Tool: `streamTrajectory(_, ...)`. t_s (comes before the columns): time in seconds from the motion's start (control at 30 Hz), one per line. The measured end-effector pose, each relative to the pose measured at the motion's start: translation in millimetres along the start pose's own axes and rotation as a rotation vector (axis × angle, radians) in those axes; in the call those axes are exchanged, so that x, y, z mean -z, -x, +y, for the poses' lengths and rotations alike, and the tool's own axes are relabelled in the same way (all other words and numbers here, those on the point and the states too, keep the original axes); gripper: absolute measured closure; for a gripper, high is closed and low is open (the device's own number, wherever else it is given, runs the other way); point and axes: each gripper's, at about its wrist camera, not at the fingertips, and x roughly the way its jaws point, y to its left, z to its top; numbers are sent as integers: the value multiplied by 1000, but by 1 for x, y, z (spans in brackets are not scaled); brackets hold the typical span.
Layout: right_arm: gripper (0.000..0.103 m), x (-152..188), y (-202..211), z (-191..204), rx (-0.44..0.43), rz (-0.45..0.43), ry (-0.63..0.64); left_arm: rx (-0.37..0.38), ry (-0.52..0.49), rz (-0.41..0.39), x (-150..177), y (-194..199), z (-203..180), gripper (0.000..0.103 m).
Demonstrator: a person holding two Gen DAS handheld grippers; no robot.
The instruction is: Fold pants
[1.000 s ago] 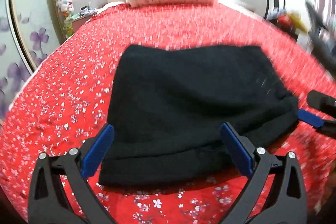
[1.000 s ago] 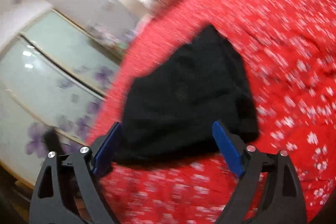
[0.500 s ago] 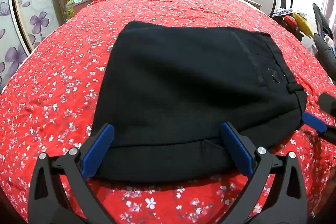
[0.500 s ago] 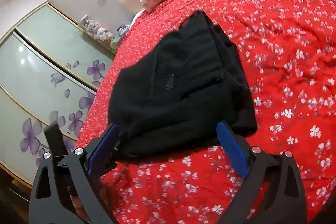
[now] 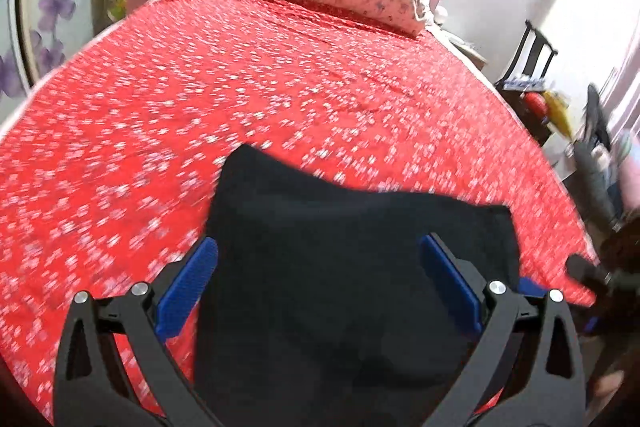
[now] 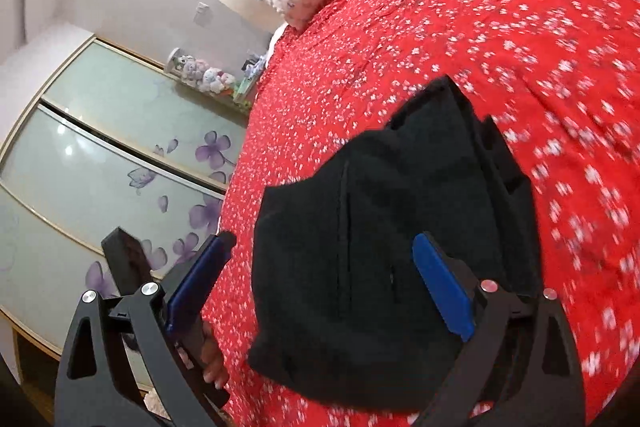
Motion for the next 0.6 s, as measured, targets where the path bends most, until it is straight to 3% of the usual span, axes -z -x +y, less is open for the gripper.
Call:
streamTrajectory(0.1,6,-12,-10,1,16,11,22,32,-13,41,-17,-30,-2,2)
streamTrajectory(0.17,6,-16,-21,-11,61,45,-10,-2,5,97,-22,-53,3,2)
streamTrajectory(0.27,7,-16,-24,-27,32,49,-53,-24,79,161,-24,-86,19,2)
streamTrajectory(0.33,7,-15,-25,-27,32,48,-34,-55,97,142,-22,-94,22,2)
streamTrajectory(0.43,7,-11,-25,-27,31,43,-6,-109,45,138,-19,-95,12,2)
streamTrajectory(0.5,7,-10,-18,-27,14,54,-4,-66,55,110,-20,-79,13,2)
streamTrajectory(0.6,6,0,9,-17,-50,47,21,61,56,51,-14,-36,13,2)
